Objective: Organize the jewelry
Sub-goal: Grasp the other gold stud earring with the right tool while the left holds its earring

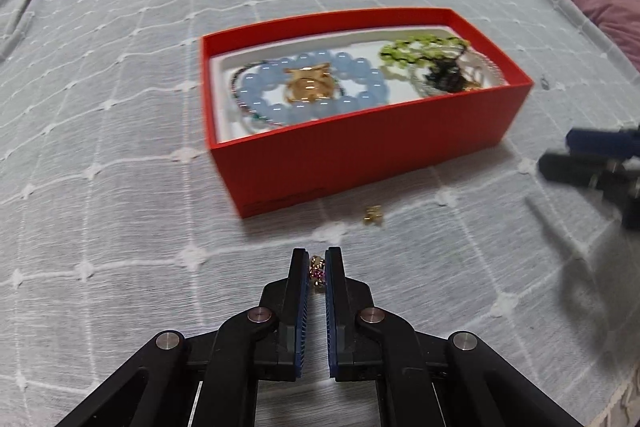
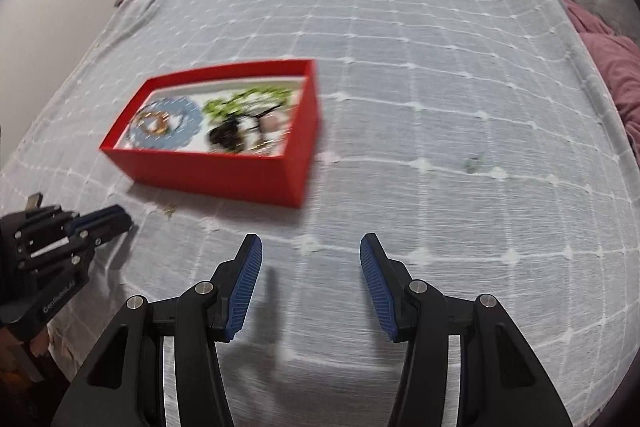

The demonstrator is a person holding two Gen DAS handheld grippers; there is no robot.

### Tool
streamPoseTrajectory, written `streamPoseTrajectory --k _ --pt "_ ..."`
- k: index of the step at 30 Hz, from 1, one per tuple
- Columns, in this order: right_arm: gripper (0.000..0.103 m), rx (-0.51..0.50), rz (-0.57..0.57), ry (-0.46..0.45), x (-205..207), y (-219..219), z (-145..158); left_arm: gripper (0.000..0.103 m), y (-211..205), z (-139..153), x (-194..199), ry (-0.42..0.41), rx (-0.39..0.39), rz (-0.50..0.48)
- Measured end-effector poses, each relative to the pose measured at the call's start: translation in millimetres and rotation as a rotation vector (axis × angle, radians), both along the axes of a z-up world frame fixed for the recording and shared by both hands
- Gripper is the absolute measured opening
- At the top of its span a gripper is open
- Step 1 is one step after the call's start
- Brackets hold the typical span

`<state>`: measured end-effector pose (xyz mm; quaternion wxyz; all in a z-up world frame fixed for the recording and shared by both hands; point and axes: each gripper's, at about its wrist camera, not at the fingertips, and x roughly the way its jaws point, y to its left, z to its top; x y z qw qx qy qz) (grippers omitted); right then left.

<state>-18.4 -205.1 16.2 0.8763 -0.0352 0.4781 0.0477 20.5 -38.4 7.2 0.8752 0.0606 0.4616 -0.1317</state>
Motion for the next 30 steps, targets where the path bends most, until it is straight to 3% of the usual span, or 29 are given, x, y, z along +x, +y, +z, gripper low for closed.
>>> streamPoseTrajectory --k 10,14,19,27,30 --pt "0.050 -0.038 0.145 0.014 10 80 -33 0.003 31 2 5 0.010 -0.007 0.074" --pt "0.037 -0.062 0.159 -0.005 13 91 -37 0.003 37 2 5 0.016 -0.015 0.085" --pt "0.032 -0.065 0.192 -0.032 18 103 -40 0.003 39 1 3 0.019 -0.019 0.086" --pt "0.009 -0.068 0.221 -0.059 26 113 -45 0.003 39 -1 2 0.025 -0.016 0.087" --pt "0.005 -0.059 0.225 -0.062 27 112 -45 0.003 39 -2 4 0.030 -0.014 0.090"
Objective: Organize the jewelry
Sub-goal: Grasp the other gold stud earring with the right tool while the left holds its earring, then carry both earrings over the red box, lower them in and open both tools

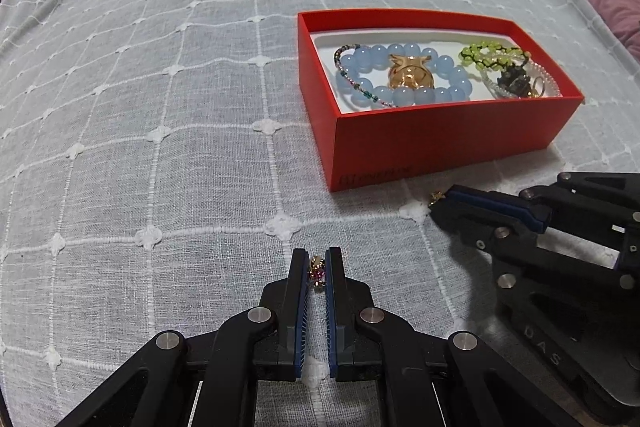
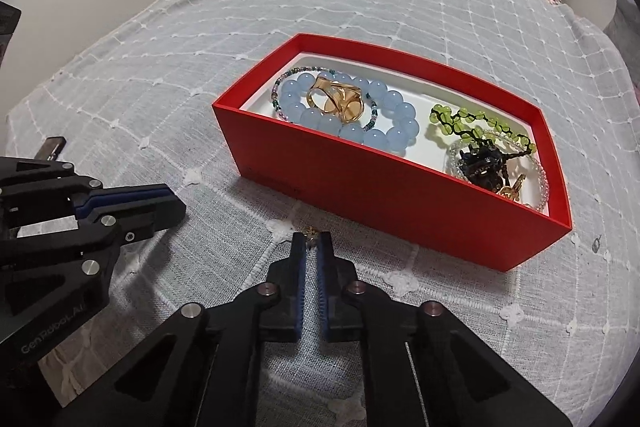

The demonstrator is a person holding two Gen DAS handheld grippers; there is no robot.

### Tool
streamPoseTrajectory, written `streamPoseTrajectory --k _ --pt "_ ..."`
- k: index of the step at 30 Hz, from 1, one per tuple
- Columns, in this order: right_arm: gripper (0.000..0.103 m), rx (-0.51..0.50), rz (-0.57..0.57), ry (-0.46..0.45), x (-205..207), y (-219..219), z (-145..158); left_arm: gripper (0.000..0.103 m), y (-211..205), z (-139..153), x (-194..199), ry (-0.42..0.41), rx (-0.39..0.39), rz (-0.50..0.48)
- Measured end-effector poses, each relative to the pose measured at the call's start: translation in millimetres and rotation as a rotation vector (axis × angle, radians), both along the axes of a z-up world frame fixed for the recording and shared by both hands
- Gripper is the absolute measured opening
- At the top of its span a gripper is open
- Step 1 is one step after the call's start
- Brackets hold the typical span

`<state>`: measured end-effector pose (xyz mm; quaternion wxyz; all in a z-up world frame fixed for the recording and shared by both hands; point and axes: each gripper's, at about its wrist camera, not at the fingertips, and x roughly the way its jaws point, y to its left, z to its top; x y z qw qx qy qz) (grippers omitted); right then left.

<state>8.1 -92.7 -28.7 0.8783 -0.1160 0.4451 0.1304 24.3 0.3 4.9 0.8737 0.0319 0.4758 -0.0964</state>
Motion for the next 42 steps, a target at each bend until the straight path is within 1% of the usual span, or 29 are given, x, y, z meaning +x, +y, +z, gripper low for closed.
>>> streamPoseTrajectory --k 6,11,18,24,30,35,42 --pt "0.004 0.025 -0.006 0.008 -5 -10 7 0.003 0 1 2 -0.008 -0.013 0.004" --pt "0.004 0.056 0.003 0.004 -16 -19 20 0.003 0 6 1 -0.028 -0.036 0.002" --pt "0.004 0.111 -0.011 -0.045 -28 -34 52 0.003 -4 19 0 -0.073 -0.069 -0.012" --pt "0.004 0.134 -0.045 -0.082 -24 -49 70 0.003 -10 33 0 -0.114 -0.103 -0.020" --pt "0.004 0.137 -0.056 -0.108 -14 -56 78 0.003 -17 43 8 -0.153 -0.134 -0.028" --pt "0.004 0.139 -0.059 -0.108 -6 -58 76 0.003 -23 43 17 -0.166 -0.156 -0.025" --pt "0.005 0.132 -0.060 -0.123 2 -59 75 0.003 -29 41 29 -0.199 -0.153 -0.026"
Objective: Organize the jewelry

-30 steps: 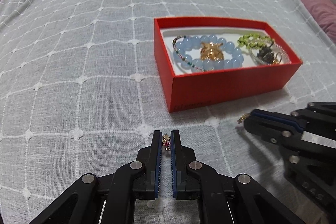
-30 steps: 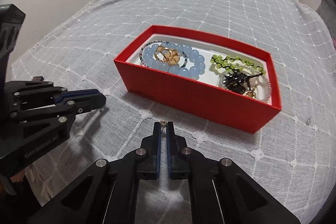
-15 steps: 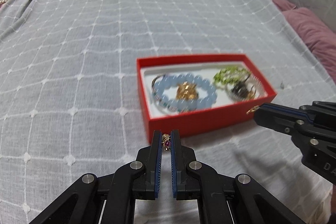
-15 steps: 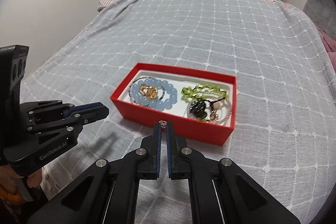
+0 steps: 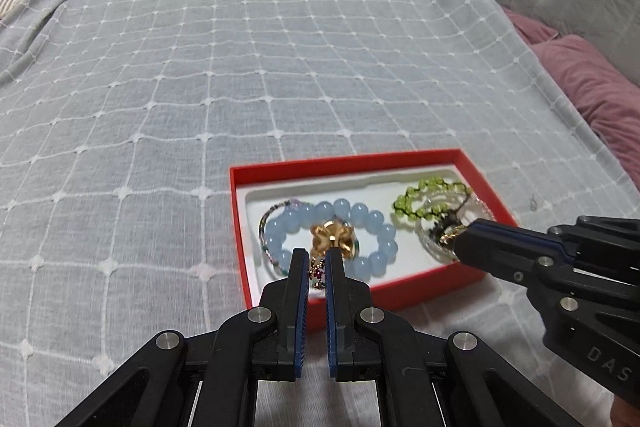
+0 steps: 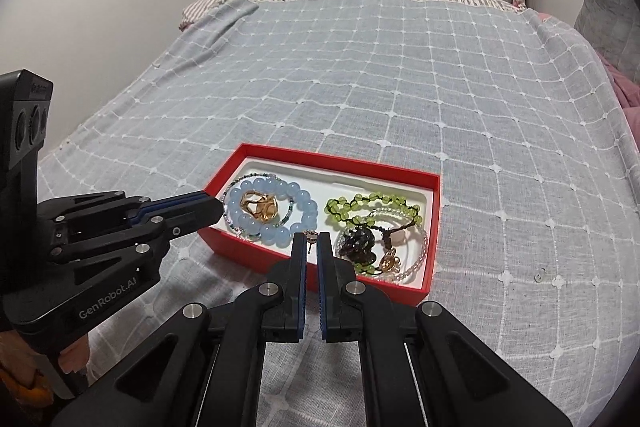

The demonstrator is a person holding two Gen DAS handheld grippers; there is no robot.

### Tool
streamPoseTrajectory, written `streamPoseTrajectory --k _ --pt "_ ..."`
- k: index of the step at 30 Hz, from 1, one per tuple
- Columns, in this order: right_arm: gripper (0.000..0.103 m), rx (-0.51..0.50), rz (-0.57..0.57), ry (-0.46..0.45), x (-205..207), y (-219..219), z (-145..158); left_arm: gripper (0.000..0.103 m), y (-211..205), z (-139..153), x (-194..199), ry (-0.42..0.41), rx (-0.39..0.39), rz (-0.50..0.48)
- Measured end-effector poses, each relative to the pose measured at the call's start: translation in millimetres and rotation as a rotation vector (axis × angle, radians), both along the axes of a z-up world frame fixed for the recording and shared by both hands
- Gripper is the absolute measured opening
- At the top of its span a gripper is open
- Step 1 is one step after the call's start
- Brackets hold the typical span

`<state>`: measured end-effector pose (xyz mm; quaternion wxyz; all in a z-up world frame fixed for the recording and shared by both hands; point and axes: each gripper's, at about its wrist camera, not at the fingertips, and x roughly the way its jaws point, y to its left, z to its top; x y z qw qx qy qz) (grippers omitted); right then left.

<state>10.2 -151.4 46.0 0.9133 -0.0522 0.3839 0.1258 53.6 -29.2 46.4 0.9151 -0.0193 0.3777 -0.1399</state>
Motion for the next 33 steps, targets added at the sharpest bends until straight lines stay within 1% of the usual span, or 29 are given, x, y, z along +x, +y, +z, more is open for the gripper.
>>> streamPoseTrajectory --k 4,8,9,10,12,16,17,18,19,20,21,26,28,29,30,32,33 --pt "0.005 -0.008 0.000 0.001 4 0 -3 0.003 -1 -5 6 -0.001 0.008 0.003" --pt "0.006 0.003 0.006 -0.004 6 0 -3 0.004 -5 -5 5 -0.034 0.024 0.003" --pt "0.006 0.007 0.007 -0.004 6 -1 -3 0.007 -5 -4 5 -0.037 0.030 0.005" --pt "0.006 0.008 0.007 -0.002 6 -1 -2 0.014 -6 -4 5 -0.037 0.040 0.006" --pt "0.006 0.006 0.006 -0.004 6 -2 -1 0.022 -8 -3 2 -0.046 0.066 0.006" --pt "0.007 0.004 -0.004 -0.005 2 -4 2 0.025 -10 -2 -1 -0.047 0.088 0.003" --pt "0.010 0.006 -0.005 -0.002 0 -5 3 0.027 -9 -1 -3 -0.045 0.086 0.004" --pt "0.016 0.009 -0.005 -0.001 -2 -6 4 0.029 -8 -1 -4 -0.043 0.087 0.007" --pt "0.020 0.012 -0.005 -0.003 -4 -7 6 0.032 -7 0 -7 -0.042 0.088 0.012" --pt "0.026 0.012 -0.006 -0.006 -8 -7 7 0.033 -7 1 -9 -0.041 0.090 0.016" --pt "0.028 0.009 -0.007 -0.010 -11 -7 9 0.036 -6 2 -11 -0.037 0.095 0.020" --pt "0.029 -0.005 -0.025 -0.004 -24 -10 13 0.046 -2 0 -21 -0.009 0.120 0.037" --pt "0.032 -0.008 -0.039 0.011 -29 -14 12 0.051 0 -3 -25 0.008 0.123 0.043" --pt "0.036 -0.010 -0.050 0.021 -32 -16 11 0.053 1 -5 -27 0.016 0.125 0.046" --pt "0.040 -0.008 -0.059 0.029 -34 -18 10 0.057 1 -6 -29 0.024 0.129 0.050" --pt "0.046 -0.001 -0.079 0.049 -37 -23 8 0.063 2 -10 -32 0.033 0.136 0.055" --pt "0.048 0.002 -0.088 0.060 -38 -25 7 0.068 3 -11 -34 0.038 0.140 0.057"
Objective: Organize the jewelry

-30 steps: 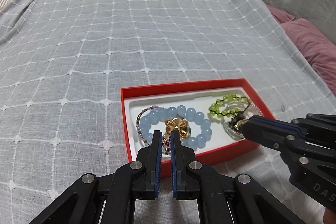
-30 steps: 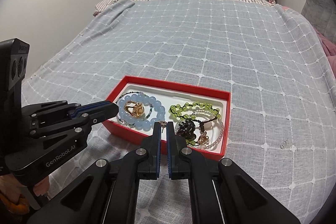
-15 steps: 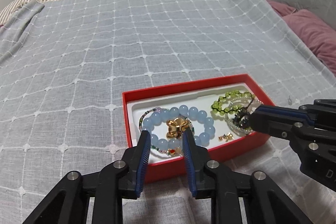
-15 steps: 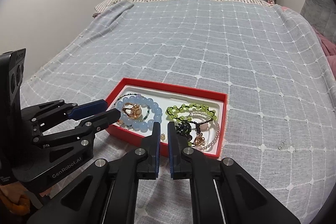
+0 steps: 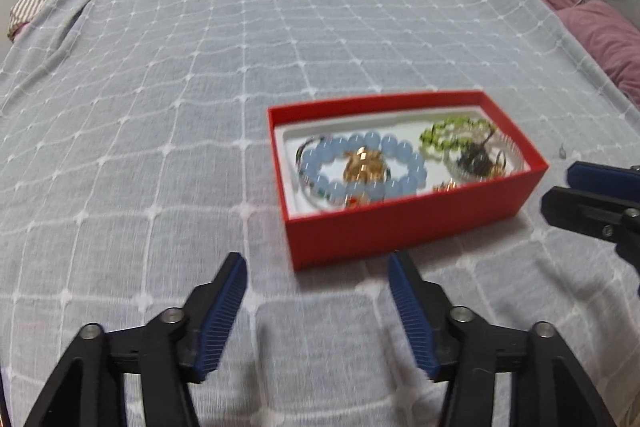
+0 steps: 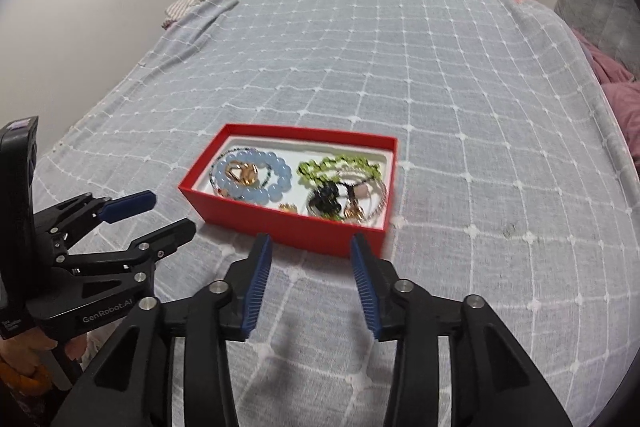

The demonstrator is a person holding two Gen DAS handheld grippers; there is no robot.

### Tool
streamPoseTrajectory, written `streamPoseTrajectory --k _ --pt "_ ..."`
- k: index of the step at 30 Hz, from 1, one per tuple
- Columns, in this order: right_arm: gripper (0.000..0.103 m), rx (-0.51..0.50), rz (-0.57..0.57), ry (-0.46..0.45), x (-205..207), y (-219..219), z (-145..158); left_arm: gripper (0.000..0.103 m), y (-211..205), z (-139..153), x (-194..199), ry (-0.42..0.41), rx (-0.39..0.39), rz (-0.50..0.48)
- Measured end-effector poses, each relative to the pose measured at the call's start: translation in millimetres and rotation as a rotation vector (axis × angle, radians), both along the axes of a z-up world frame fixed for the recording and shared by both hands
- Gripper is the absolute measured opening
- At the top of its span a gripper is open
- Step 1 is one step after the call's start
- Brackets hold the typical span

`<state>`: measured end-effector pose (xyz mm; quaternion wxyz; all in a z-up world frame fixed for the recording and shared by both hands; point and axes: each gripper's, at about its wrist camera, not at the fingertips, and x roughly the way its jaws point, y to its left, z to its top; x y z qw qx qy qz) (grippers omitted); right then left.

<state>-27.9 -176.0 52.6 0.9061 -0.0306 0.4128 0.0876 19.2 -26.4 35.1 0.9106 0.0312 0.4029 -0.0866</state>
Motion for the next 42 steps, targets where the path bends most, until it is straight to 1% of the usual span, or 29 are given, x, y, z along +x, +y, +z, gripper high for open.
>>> streamPoseTrajectory --k 1,7,8,10,12,15,17,22,42 --pt "0.049 -0.001 -0.009 0.010 -1 -2 -1 0.073 1 -2 -2 0.005 0.004 0.001" --pt "0.057 -0.044 -0.050 0.054 -6 -2 -15 0.088 5 -12 -10 0.034 0.027 0.023" --pt "0.059 -0.055 -0.059 0.063 -6 -2 -18 0.090 6 -14 -11 0.046 0.030 0.033" --pt "0.065 -0.082 -0.077 0.082 -5 -2 -24 0.096 9 -19 -12 0.068 0.035 0.058" --pt "0.069 -0.117 -0.086 0.098 -3 0 -30 0.098 11 -23 -12 0.085 0.037 0.089" --pt "0.070 -0.156 -0.098 0.106 -2 1 -36 0.099 14 -29 -11 0.113 0.039 0.130" --pt "0.070 -0.158 -0.099 0.114 -2 0 -39 0.100 15 -33 -9 0.132 0.040 0.145" --pt "0.070 -0.149 -0.100 0.122 -1 -2 -41 0.100 15 -37 -8 0.160 0.016 0.139" --pt "0.070 -0.157 -0.100 0.128 -2 -2 -43 0.100 14 -36 -10 0.161 0.033 0.137"
